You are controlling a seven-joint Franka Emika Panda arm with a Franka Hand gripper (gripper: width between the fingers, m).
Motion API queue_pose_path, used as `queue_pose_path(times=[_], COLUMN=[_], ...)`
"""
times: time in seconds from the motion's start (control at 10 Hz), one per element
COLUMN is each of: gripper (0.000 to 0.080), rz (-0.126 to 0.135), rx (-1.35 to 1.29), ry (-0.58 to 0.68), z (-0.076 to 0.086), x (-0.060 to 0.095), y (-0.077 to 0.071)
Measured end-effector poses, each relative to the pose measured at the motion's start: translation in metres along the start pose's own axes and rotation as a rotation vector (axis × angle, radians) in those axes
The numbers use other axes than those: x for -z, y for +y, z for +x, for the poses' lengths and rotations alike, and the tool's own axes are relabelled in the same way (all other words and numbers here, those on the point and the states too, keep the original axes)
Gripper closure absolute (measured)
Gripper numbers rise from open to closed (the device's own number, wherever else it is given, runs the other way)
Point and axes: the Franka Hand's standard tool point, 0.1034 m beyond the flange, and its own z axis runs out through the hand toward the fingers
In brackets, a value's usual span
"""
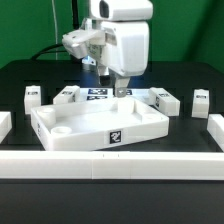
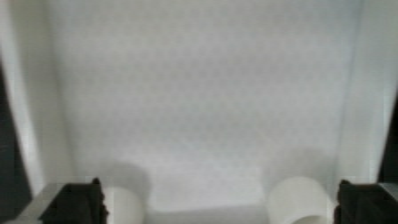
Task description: Assemble desk
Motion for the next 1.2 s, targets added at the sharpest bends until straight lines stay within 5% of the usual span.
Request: queue_pose_path(times=[0.2, 0.8, 1.0, 1.1, 1.2], gripper=[0.0150, 0.0150, 0.0407, 0.0407, 0.0591], rz=[0.018, 0.072, 0.074, 0.074, 0.075], rx=[-0.014, -0.058, -0.094, -0.097, -0.097], ry=[0.013, 0.048, 0.047, 0.047, 0.047], z=[-0.001, -0.002, -0.002, -0.002, -0.002], x=[-0.018, -0.051, -0.051, -0.051, -0.051], y=[-0.026, -0.046, -0.047, -0.047, -0.047])
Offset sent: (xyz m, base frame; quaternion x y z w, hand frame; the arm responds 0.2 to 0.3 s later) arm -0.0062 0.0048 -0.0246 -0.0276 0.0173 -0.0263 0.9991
